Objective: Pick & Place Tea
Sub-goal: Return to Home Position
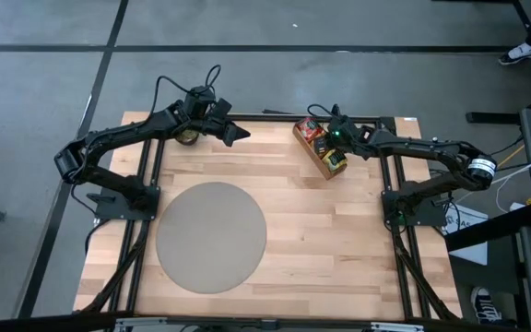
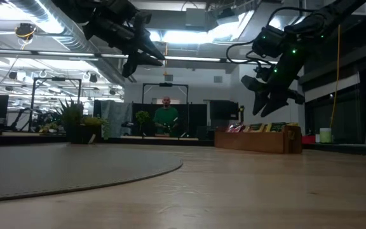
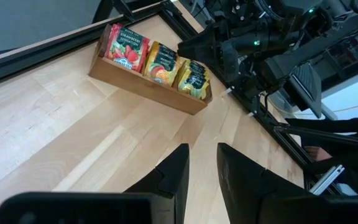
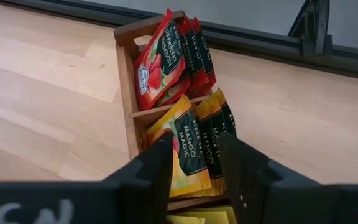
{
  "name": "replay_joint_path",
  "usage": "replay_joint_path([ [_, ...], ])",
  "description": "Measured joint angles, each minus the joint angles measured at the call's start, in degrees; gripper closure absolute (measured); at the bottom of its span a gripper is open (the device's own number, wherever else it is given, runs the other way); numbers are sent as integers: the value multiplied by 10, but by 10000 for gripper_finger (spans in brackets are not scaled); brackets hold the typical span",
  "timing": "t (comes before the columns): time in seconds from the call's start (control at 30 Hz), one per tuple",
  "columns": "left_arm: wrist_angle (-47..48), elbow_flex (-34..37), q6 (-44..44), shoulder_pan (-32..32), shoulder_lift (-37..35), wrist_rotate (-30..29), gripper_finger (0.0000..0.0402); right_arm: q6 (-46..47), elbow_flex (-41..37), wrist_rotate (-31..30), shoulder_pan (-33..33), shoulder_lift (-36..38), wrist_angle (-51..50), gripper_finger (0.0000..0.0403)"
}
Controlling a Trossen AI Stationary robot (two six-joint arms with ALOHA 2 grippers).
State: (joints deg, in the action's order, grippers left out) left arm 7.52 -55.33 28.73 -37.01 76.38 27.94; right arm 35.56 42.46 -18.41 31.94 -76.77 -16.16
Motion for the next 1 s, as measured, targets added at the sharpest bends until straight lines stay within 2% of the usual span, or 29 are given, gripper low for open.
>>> replay_joint_path([
  [0.23,0,0,-15,0,0,-35,326,1,0,10,0,0,0,269],
  [0.43,0,0,-15,0,0,-45,326,-29,0,83,0,0,0,269],
  [0.53,-4,0,-15,0,0,-54,323,21,0,114,0,0,1,269],
  [0.57,-5,0,-15,0,0,-66,323,24,0,141,0,0,2,269],
  [0.63,-4,0,1,0,0,-77,322,-28,0,211,-7,0,23,269],
  [0.77,-1,0,-7,0,0,-61,325,-123,0,410,-47,13,103,269],
  [0.83,0,0,-19,1,0,-52,324,-137,1,456,-70,30,111,269],
  [0.9,0,0,-19,3,0,-48,323,-138,-2,443,-92,57,94,269],
  [1.0,0,0,-20,3,0,-48,322,-134,-35,374,-124,116,88,269],
])
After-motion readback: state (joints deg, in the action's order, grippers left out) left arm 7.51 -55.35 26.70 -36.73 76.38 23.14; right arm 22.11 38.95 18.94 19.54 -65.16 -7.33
